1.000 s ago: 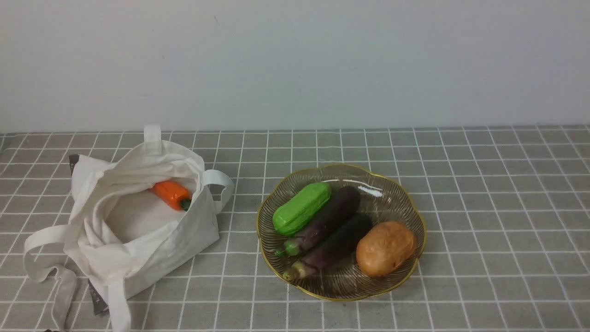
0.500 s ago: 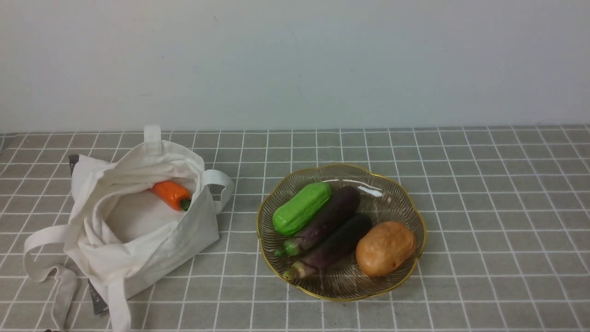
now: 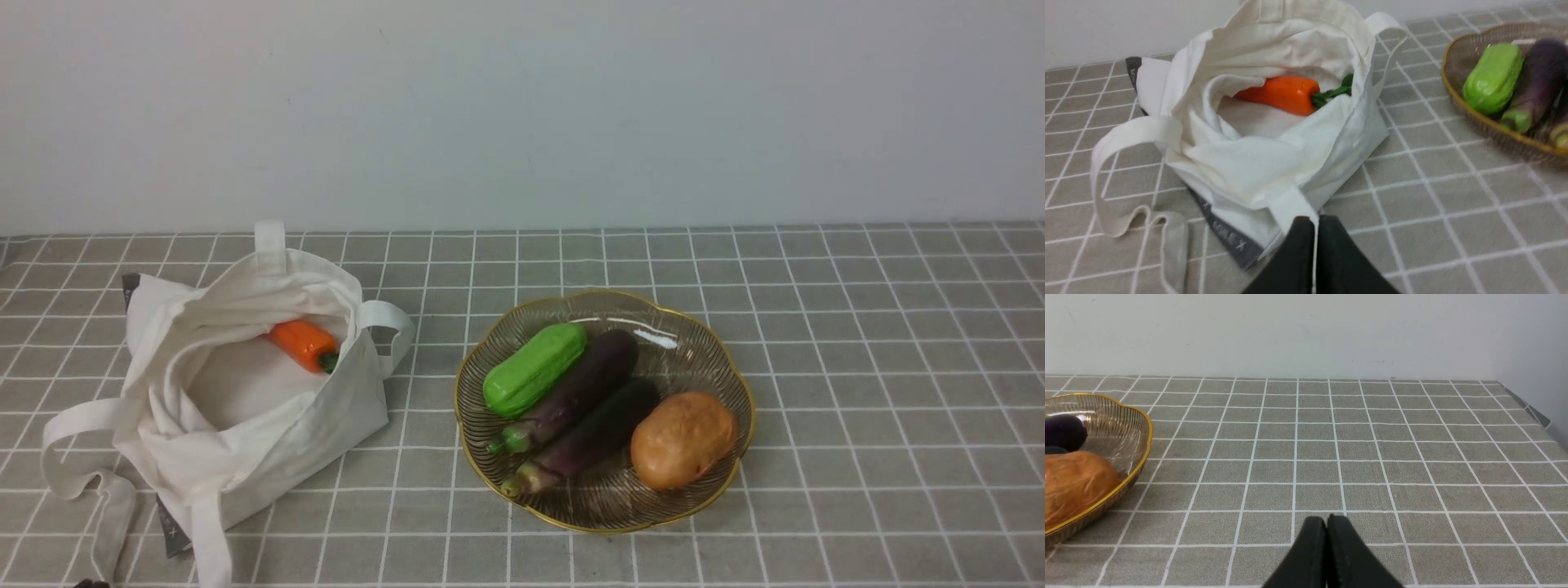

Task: Take vegetables from bag on grey coffee tablecloth place on plate.
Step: 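Reach into the cloth bag toward a vegetable inside it with the left gripper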

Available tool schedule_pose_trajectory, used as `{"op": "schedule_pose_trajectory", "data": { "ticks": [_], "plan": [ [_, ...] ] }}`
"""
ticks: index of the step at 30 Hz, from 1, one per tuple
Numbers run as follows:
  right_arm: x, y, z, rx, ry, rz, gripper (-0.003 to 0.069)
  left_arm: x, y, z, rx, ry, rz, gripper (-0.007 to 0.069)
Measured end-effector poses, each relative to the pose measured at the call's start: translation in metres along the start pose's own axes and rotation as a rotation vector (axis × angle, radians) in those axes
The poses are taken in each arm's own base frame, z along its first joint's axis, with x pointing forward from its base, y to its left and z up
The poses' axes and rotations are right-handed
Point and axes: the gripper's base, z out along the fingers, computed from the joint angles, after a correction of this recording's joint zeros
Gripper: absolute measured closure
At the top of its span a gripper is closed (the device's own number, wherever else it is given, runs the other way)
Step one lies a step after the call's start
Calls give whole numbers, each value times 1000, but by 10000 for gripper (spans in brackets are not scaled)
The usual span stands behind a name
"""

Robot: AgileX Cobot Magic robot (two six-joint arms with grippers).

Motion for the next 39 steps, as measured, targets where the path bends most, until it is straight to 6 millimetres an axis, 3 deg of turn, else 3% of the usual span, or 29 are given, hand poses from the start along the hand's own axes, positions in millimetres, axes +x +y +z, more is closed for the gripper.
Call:
{"op": "schedule_pose_trajectory", "data": {
  "ticks": [1,2,5,11,15,16,17,18,19,21,22,24,28,35,37,39],
  "plan": [
    [0,0,0,0,0,0,672,-1,0,0,3,-8,-14,629],
    [0,0,0,0,0,0,672,-8,-2,0,27,-81,-161,629],
    [0,0,0,0,0,0,672,-18,-2,-2,53,-190,-359,629],
    [0,0,0,0,0,0,672,-46,14,-13,13,-544,-657,629],
    [0,0,0,0,0,0,672,-86,11,-32,54,-652,-683,629],
    [0,0,0,0,0,0,672,-86,11,-32,54,-652,-683,629],
    [0,0,0,0,0,0,672,-106,7,-35,72,-628,-650,629],
    [0,0,0,0,0,0,672,-108,6,-35,73,-622,-644,629],
    [0,0,0,0,0,0,672,-127,0,-31,85,-548,-596,629],
    [0,0,0,0,0,0,672,-150,-9,-14,104,-389,-532,629],
    [0,0,0,0,0,0,672,-152,-9,-12,107,-373,-527,629],
    [0,0,0,0,0,0,672,-169,-19,19,135,-149,-464,629],
    [0,0,0,0,0,0,672,-181,-28,81,165,177,-394,629],
    [0,0,0,0,0,0,672,-169,-5,196,88,531,-399,629],
    [0,0,0,0,0,0,672,-165,0,208,74,563,-386,629],
    [0,0,0,0,0,0,672,-156,8,234,49,617,-362,629]
  ]
}}
